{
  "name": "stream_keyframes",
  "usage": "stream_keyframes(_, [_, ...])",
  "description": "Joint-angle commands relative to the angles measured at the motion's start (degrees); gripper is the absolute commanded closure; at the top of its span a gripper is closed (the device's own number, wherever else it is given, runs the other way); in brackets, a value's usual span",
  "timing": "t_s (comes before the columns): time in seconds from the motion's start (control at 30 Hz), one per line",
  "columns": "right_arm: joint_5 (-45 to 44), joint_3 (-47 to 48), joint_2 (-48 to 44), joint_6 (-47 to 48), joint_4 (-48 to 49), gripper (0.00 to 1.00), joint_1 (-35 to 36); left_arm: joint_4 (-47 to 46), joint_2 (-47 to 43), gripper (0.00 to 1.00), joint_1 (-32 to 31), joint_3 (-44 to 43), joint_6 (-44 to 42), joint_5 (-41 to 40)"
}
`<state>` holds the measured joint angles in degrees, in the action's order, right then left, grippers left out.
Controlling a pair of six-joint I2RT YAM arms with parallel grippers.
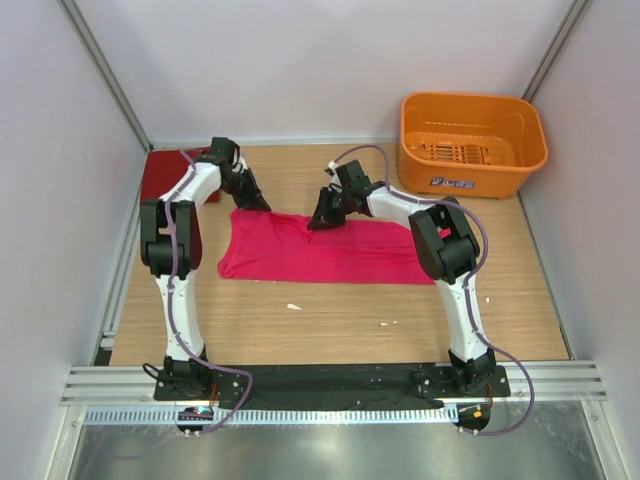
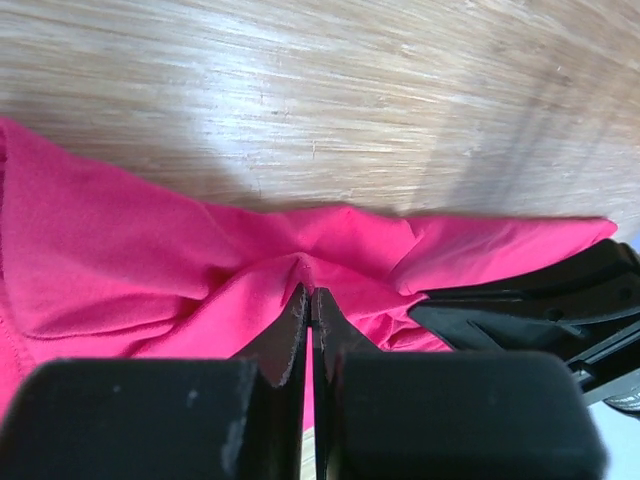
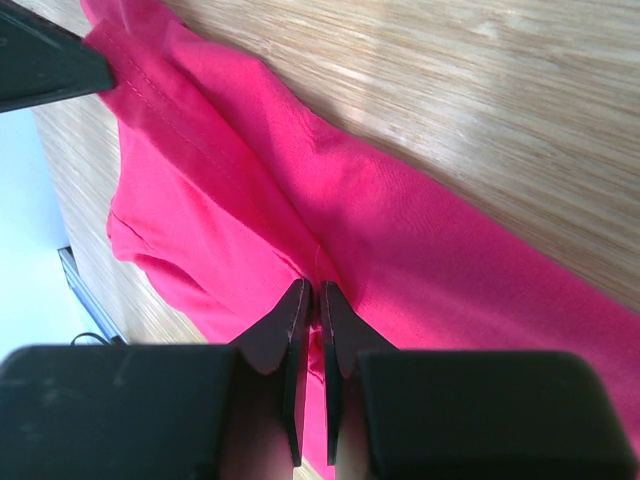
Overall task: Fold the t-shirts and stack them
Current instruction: Fold the tshirt
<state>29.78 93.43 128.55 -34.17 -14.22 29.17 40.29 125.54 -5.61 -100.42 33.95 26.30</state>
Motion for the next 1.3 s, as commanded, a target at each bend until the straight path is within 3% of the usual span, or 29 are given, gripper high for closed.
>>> stream_keyframes(0.0, [-0.7, 2.6, -1.1, 2.0, -1.5, 0.87, 0.3, 3.5, -1.9, 1.00, 0.0, -2.1, -2.0, -0.8])
stream_keyframes(0.13, [-2.2, 3.3, -1.9, 4.6, -3.8, 0.87, 0.3, 5.7, -7.8, 1.00, 0.0, 1.2, -3.4, -2.0])
stream_keyframes(0.47, [-2.0, -0.4, -5.7, 7.6, -5.1, 0.87, 0.2, 3.7, -24.2, 1.00, -0.3, 21.4, 0.3, 0.0])
stream_keyframes(0.7, [-1.4, -3.2, -7.6, 7.7, -4.3, 0.87, 0.5, 3.3, -32.5, 1.00, -0.8, 31.1, 2.2, -1.3])
stream_keyframes(0.93, [-2.4, -5.2, -9.5, 8.8, -5.9, 0.85, 1.4, 0.9, -34.0, 1.00, -0.9, 37.8, 3.0, -1.6])
stream_keyframes(1.27, [-7.0, -4.4, -10.8, 12.5, -8.5, 0.80, 1.6, -2.1, -33.6, 1.00, -0.9, 39.3, 4.0, -1.4])
